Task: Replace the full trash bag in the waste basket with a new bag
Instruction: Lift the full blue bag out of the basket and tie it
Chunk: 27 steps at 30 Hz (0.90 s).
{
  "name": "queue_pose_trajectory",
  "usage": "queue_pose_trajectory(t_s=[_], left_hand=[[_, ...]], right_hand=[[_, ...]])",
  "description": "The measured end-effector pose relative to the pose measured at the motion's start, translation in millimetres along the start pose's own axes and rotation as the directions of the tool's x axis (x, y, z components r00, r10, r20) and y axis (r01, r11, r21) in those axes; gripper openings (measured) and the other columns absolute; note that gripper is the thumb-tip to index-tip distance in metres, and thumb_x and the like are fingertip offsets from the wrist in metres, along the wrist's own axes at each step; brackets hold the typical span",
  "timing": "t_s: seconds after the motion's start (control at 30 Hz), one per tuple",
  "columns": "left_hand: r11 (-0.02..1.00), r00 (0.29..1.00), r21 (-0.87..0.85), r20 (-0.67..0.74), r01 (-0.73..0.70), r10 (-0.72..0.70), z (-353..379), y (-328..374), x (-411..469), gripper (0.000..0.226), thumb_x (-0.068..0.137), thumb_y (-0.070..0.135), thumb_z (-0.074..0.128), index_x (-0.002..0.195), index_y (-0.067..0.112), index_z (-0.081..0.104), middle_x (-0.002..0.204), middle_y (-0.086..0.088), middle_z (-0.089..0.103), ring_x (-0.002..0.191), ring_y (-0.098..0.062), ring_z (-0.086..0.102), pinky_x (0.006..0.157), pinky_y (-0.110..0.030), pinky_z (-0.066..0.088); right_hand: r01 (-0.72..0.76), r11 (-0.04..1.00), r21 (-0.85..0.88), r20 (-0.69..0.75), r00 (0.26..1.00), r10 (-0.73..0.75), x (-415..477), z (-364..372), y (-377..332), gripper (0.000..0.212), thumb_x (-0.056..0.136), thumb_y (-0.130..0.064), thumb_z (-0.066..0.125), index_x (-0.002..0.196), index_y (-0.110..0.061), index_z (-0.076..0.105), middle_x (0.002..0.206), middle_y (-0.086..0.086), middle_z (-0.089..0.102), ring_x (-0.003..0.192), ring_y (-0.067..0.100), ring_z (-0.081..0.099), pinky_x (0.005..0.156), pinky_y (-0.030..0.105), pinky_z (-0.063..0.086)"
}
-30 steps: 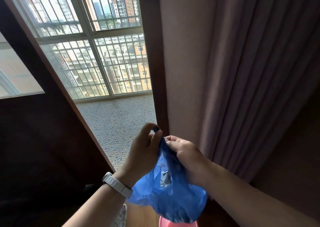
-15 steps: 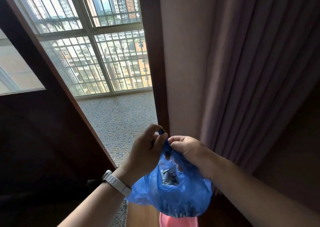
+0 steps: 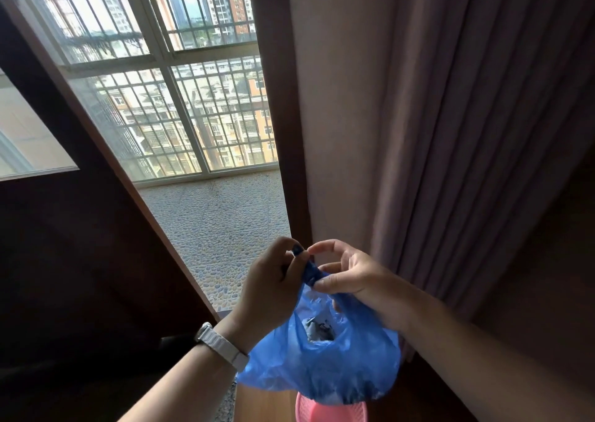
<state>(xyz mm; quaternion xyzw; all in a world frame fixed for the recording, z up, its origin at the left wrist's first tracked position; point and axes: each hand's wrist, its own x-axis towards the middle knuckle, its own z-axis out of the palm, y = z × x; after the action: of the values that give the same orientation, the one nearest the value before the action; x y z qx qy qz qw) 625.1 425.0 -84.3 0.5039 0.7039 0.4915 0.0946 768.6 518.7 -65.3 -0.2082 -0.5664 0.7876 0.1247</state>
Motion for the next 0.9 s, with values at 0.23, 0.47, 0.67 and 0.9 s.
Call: queue_pose_trajectory(t_s=[0.23,0.47,0.67,0.9], left_hand=[[0.961,0.992,-0.250,-0.029,0.115,-0.127,8.5,8.2,-2.6,0.017,0.093,0.021,0.058,0.081,0.032,0.053,0.064,-0.007,0.069,0.057,-0.027,0.063,0.054,-0.042,0.048],[0.950,0.994,-0.296,-0.015,0.097,-0.106,6.6,4.3,-2.3,0.015,0.094,0.022,0.060,0.083,0.031,0.054,0.054,-0.004,0.054,0.044,-0.011,0.037,0.046,-0.027,0.029],[0.930,0.994,-0.355,-0.021,0.097,-0.111,3.7,0.3,-1.4,0.007,0.086,0.038,0.056,0.081,0.033,0.056,0.059,-0.016,0.052,0.051,-0.017,0.039,0.050,-0.038,0.031],[0.932,0.988,-0.362,-0.150,-0.032,-0.025,2.7,0.7,-6.8,0.004,0.085,0.031,0.056,0.081,0.032,0.057,0.072,0.000,0.059,0.063,-0.011,0.050,0.058,-0.030,0.042]], right_hand=[[0.295,0.918,-0.266,-0.124,0.933,-0.336,1.8,16.2,8.3,0.033,0.079,0.007,0.071,0.106,-0.010,0.060,0.080,0.004,0.064,0.072,0.011,0.062,0.066,0.022,0.049],[0.469,0.791,-0.393,-0.187,0.802,-0.567,5.2,13.7,11.8,0.018,0.084,0.002,0.067,0.095,-0.011,0.073,0.089,0.004,0.073,0.087,0.019,0.069,0.079,0.027,0.054],[0.487,0.820,-0.301,-0.205,0.807,-0.554,8.7,13.1,20.8,0.017,0.086,-0.011,0.067,0.100,-0.009,0.075,0.093,0.006,0.075,0.089,0.017,0.069,0.080,0.024,0.052],[0.420,0.896,-0.143,-0.438,0.785,-0.438,13.7,11.7,16.8,0.013,0.083,-0.030,0.066,0.085,-0.023,0.077,0.077,0.009,0.070,0.073,0.020,0.061,0.072,0.038,0.049]])
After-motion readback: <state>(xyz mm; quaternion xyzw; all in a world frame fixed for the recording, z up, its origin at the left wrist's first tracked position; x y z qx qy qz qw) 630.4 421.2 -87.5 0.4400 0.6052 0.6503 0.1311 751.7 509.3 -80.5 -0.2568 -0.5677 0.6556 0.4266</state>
